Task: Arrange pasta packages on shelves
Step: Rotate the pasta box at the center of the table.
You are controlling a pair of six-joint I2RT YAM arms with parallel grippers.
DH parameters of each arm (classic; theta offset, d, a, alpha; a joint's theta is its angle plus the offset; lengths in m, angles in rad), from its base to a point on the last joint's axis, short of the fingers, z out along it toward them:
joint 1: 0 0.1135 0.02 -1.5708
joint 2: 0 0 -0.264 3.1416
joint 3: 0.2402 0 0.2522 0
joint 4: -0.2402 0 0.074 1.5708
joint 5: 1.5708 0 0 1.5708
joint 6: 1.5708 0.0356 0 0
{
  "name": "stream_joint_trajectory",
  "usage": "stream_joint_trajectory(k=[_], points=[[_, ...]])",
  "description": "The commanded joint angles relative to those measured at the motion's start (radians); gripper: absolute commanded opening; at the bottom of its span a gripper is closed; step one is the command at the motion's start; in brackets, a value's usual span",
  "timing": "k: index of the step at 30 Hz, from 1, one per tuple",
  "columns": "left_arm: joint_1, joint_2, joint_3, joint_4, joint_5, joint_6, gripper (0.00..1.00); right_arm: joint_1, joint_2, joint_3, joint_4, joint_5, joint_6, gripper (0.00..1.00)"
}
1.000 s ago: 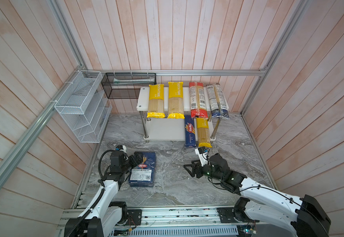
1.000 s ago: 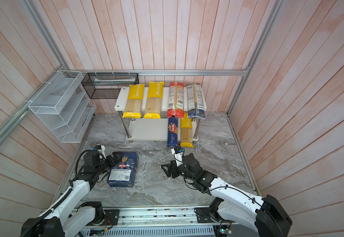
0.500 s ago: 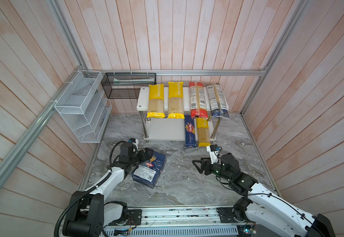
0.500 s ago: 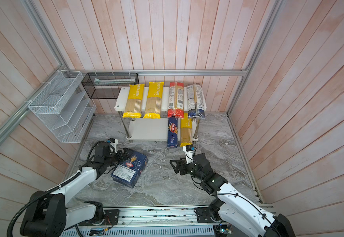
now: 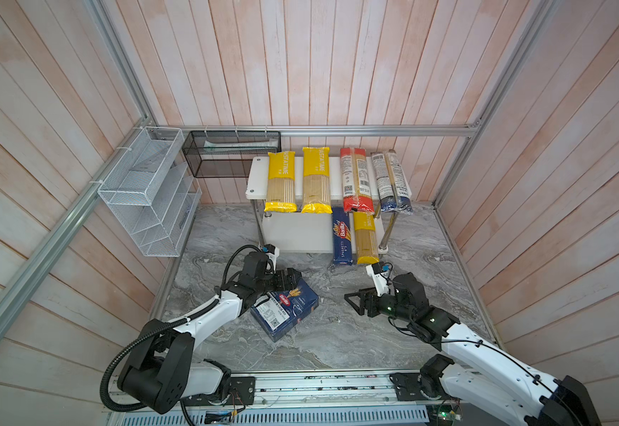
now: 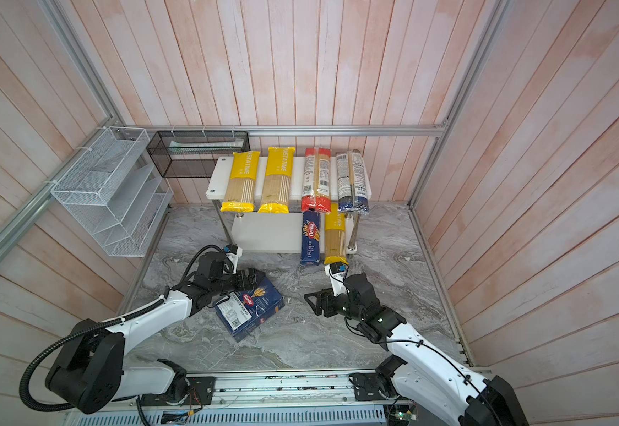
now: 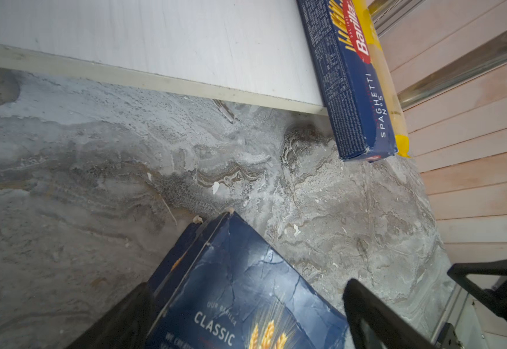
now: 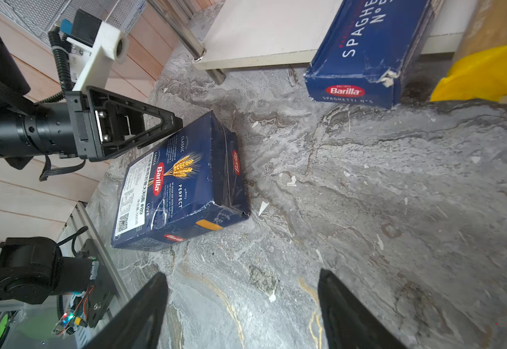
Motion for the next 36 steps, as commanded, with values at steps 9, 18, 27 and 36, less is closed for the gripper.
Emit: stream_joint_trajectory(k=[9, 18, 27, 36], points=[[0.157, -0.290, 0.083, -0.415, -0.138, -0.046, 1.00, 0.001, 0.218, 0.070, 0.207, -0.097, -0.052, 0.78], [0.140, -0.714, -0.107, -0.613, -0.264, -0.309, 0.99, 0.061, 0.489, 0.216, 0.321, -0.161, -0.097, 0.79], [0.055, -0.652, -0.159, -0.589, -0.272, -0.413, 0.98, 0.108, 0.695, 0.369, 0.327, -0.128, -0.119, 0.79], [0.000, -0.632, -0.215, -0.537, -0.220, -0.441, 0.98, 0.151, 0.782, 0.385, 0.371, -0.158, -0.105, 0.79]])
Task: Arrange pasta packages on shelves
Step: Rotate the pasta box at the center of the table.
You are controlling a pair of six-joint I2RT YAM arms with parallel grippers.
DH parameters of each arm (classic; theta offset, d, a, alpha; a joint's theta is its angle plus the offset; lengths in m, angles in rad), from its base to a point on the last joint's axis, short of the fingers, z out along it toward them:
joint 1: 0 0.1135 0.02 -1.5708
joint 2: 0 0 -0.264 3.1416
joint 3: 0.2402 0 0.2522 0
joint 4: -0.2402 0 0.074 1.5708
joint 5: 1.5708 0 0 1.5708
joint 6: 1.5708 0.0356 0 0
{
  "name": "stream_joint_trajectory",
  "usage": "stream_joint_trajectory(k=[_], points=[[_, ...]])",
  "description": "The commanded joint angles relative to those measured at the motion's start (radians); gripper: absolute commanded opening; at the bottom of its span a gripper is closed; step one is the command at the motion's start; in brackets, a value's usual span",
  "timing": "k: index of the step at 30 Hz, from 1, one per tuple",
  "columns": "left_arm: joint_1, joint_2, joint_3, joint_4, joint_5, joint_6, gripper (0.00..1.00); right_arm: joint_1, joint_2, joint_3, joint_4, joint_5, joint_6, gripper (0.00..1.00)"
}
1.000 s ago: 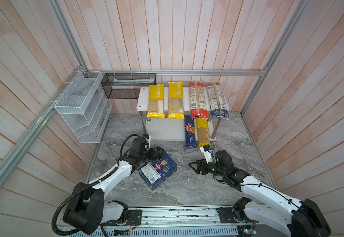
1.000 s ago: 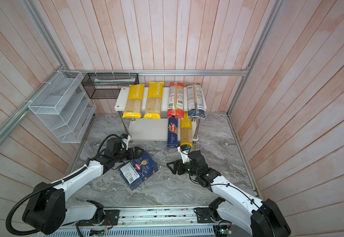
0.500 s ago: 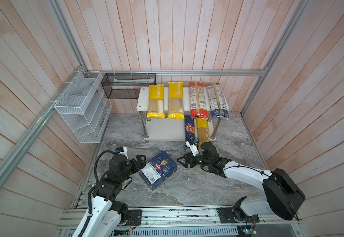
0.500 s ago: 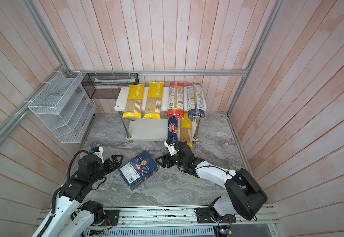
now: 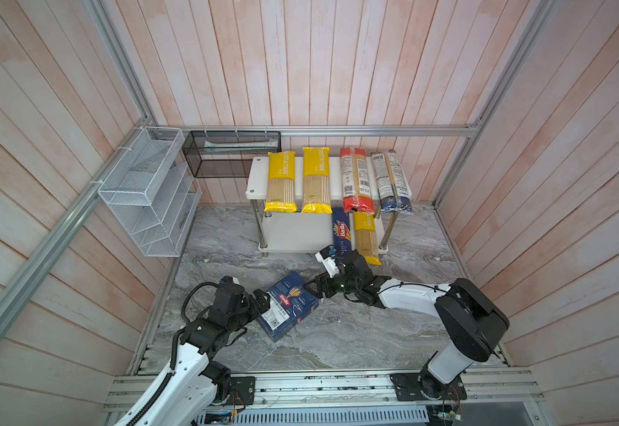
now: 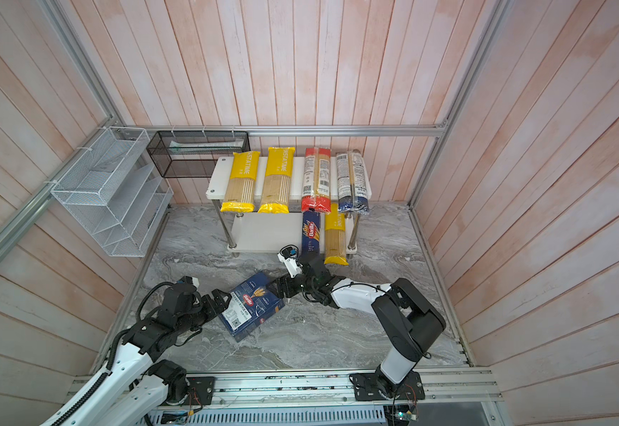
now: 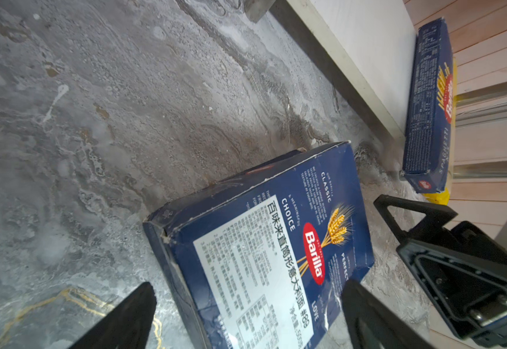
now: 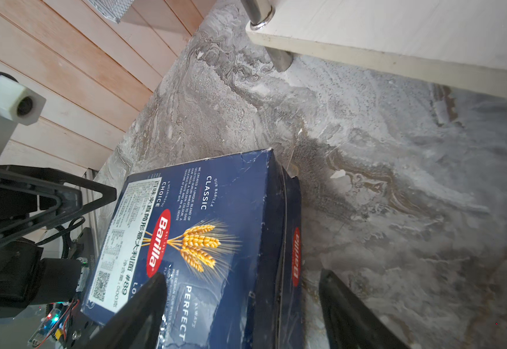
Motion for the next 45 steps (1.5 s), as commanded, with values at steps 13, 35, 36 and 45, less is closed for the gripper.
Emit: stream_joint_trajectory(k=[13, 35, 36, 45], points=[[-0.038, 0.030, -0.044, 0.195, 0.098, 0.069, 0.98, 0.046, -0.069, -0.079, 0.068, -0.068, 0.064, 0.80], [-0.036, 0.138, -0.013, 0.165, 0.029, 0.112, 1.00, 0.105, -0.353, -0.244, -0.111, 0.273, 0.239, 0.79], [-0.036, 0.129, -0.027, 0.170, 0.049, 0.094, 1.00, 0.101, -0.349, -0.245, -0.104, 0.265, 0.228, 0.79], [-0.039, 0.001, -0.104, 0.193, 0.137, 0.063, 1.00, 0.085, -0.248, -0.241, 0.056, 0.143, 0.149, 0.79]])
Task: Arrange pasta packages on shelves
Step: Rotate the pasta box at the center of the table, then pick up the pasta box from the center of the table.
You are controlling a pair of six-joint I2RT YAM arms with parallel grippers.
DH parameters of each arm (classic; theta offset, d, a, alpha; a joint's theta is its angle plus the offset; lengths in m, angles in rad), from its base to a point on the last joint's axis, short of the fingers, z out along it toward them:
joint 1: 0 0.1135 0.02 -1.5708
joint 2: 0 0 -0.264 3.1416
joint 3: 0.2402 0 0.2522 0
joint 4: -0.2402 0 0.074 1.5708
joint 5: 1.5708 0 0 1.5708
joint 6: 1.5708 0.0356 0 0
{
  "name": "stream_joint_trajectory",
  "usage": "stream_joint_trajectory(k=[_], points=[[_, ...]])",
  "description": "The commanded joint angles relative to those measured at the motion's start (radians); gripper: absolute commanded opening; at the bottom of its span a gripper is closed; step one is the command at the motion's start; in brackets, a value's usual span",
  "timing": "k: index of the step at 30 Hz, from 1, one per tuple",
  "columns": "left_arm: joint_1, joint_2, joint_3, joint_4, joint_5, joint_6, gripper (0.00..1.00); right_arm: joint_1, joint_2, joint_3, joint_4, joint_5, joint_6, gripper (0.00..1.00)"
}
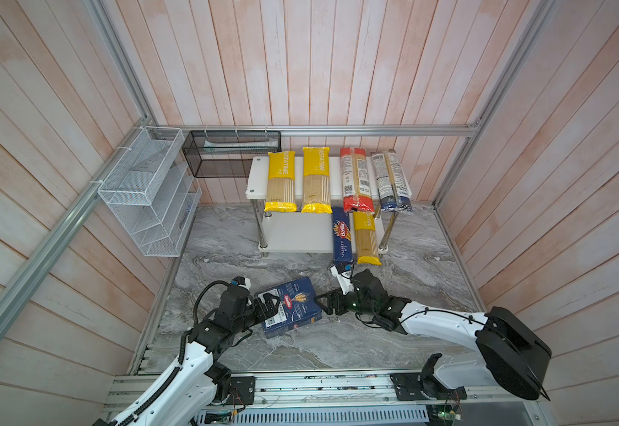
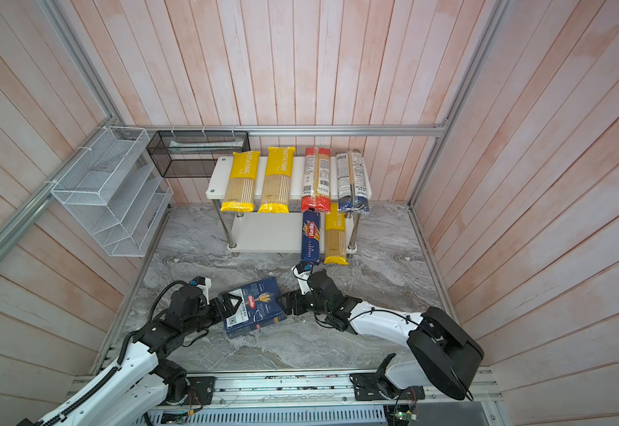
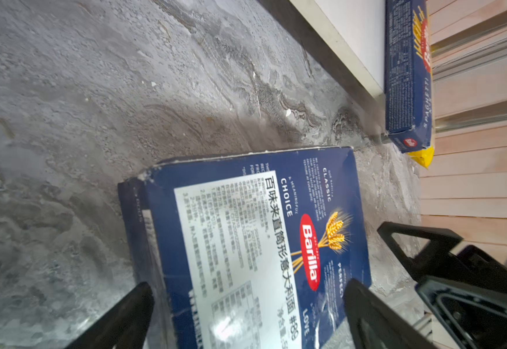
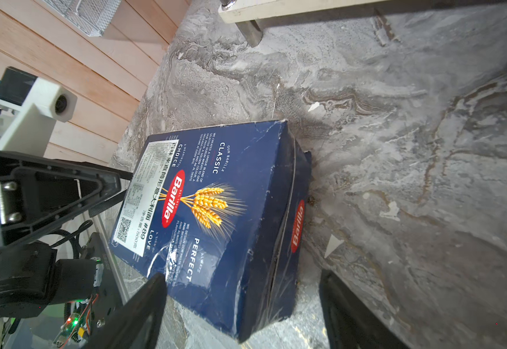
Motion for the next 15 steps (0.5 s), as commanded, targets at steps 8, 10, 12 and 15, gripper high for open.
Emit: stream_joint_trajectory(k=[8, 10, 12, 15], points=[[-0.009, -0.019, -0.029, 0.014, 0.058, 0.000, 1.00, -0.006, 0.131, 0.052, 0.078, -0.089, -0.065, 0.79], [-0.009, -0.032, -0.042, 0.031, 0.074, 0.000, 1.00, -0.006, 0.139, 0.046, 0.084, -0.096, -0.064, 0.79], [-0.009, -0.041, -0.047, 0.038, 0.079, 0.000, 1.00, -0.006, 0.144, 0.042, 0.094, -0.098, -0.062, 0.78], [-0.009, -0.041, -0.049, 0.035, 0.072, 0.007, 1.00, -0.006, 0.157, 0.045, 0.108, -0.101, -0.060, 0.78]])
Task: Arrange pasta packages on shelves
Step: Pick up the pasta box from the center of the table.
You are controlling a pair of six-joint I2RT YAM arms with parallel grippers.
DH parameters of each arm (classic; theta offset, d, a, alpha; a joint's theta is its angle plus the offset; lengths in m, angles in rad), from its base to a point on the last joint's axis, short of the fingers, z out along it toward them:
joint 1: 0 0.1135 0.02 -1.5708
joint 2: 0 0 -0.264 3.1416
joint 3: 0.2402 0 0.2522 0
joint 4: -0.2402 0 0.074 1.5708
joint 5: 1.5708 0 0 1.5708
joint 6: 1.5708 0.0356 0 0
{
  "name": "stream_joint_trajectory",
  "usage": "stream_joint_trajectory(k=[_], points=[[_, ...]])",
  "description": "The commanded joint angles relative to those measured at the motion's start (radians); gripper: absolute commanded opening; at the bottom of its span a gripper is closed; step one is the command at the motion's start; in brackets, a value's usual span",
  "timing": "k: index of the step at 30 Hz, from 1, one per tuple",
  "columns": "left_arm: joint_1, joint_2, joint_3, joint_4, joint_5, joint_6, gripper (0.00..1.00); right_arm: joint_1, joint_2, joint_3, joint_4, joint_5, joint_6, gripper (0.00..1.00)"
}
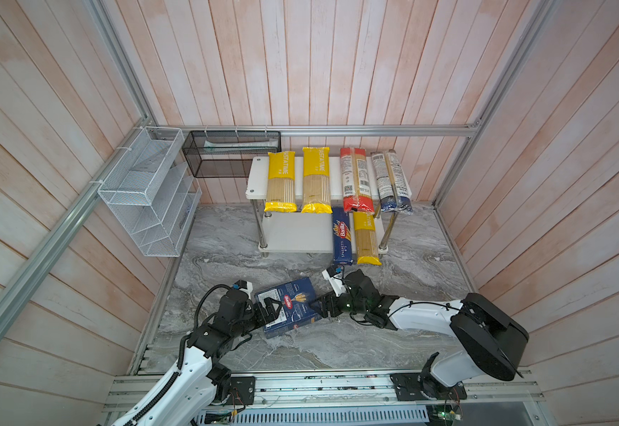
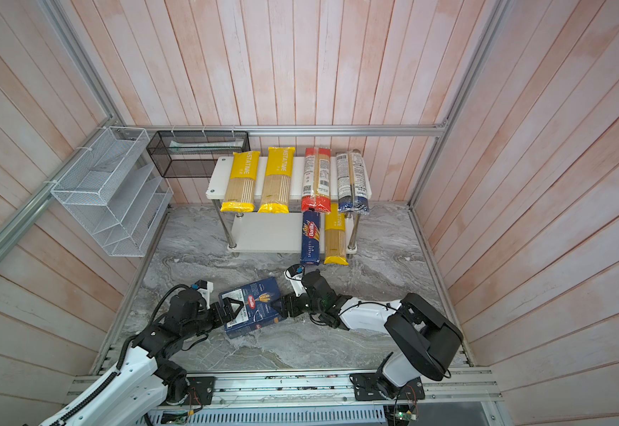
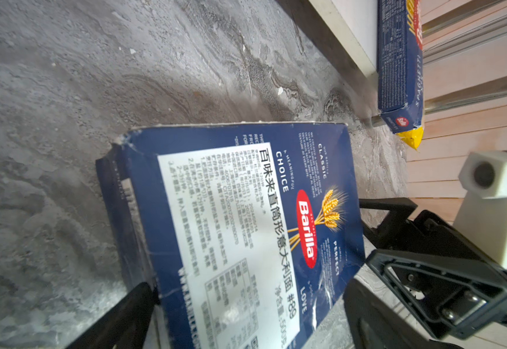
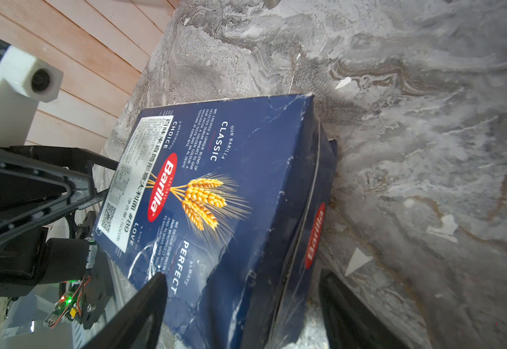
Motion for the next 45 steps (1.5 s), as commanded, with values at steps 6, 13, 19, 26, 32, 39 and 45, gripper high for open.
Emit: stream_joint_trajectory(k=[6, 13, 19, 26, 32, 39, 45], points=[[-0.004, 0.000, -0.017, 0.048, 0.034, 0.022, 1.00, -0.002, 0.059, 0.037, 0.062, -0.047, -0.003, 0.78], [-0.004, -0.017, -0.022, 0.053, 0.028, 0.023, 1.00, 0.008, 0.072, 0.049, 0.060, -0.052, 0.001, 0.78], [-0.004, -0.010, -0.015, 0.071, 0.040, 0.038, 1.00, 0.022, 0.089, 0.063, 0.083, -0.058, 0.016, 0.76], [-0.004, -0.008, 0.000, 0.125, 0.094, 0.071, 1.00, 0.038, 0.109, 0.082, 0.085, -0.062, 0.023, 0.74], [-0.005, -0.003, 0.020, 0.163, 0.126, 0.090, 1.00, 0.041, 0.092, 0.098, 0.083, -0.072, 0.022, 0.72], [-0.009, 0.009, 0.050, 0.198, 0.136, 0.120, 1.00, 0.044, 0.056, 0.110, 0.071, -0.072, 0.010, 0.70], [-0.012, 0.059, 0.093, 0.236, 0.150, 0.146, 1.00, 0.047, 0.042, 0.117, 0.094, -0.095, 0.025, 0.69]])
